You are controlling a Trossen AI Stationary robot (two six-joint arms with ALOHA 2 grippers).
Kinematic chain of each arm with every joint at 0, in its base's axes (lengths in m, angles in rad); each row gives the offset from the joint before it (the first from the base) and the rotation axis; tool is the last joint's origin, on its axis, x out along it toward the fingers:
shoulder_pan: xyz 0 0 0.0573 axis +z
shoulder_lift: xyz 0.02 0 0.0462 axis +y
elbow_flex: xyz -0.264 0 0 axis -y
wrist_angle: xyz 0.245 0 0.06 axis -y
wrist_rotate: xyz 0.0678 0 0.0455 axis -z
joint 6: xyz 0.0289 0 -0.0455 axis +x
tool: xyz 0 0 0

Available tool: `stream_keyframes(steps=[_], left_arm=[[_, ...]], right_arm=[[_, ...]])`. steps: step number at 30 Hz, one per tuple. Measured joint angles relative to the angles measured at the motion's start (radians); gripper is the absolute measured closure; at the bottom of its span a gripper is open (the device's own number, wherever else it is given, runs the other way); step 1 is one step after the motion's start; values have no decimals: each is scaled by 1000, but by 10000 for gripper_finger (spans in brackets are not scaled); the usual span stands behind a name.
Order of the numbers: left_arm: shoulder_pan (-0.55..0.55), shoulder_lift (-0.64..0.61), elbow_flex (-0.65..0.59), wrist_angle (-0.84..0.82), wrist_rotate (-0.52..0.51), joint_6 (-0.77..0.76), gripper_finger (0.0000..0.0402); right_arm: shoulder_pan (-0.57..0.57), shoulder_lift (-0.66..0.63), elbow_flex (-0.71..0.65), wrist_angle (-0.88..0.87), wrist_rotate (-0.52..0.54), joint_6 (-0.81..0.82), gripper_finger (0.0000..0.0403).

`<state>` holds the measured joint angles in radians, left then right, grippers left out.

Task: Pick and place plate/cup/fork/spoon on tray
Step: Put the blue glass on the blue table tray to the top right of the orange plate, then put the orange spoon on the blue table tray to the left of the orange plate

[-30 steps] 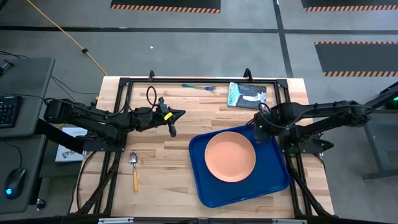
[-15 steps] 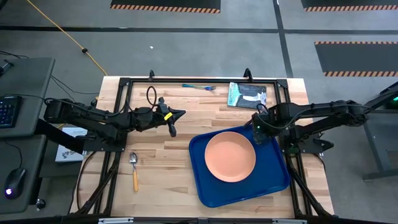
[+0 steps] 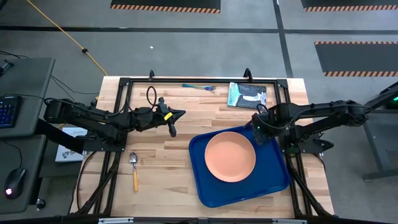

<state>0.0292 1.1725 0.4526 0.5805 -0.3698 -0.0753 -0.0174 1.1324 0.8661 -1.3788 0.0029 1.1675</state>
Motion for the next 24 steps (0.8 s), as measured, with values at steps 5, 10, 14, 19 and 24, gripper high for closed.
stream_keyframes(steps=[5, 10, 14, 19, 24], left_arm=[[0, 0, 0, 0, 0, 0, 401], [0, 0, 0, 0, 0, 0, 401], [0, 0, 0, 0, 0, 0, 401], [0, 0, 0, 0, 0, 0, 401], [0, 0, 0, -6, 0, 0, 401]], right_arm=[[0, 0, 0, -2, 4, -12, 285], [0, 0, 12, -27, 6, -71, 259], [0, -6, 62, -93, 44, -102, 257], [22, -46, 128, -134, 95, -103, 256], [90, -116, 161, -131, 95, -70, 256]])
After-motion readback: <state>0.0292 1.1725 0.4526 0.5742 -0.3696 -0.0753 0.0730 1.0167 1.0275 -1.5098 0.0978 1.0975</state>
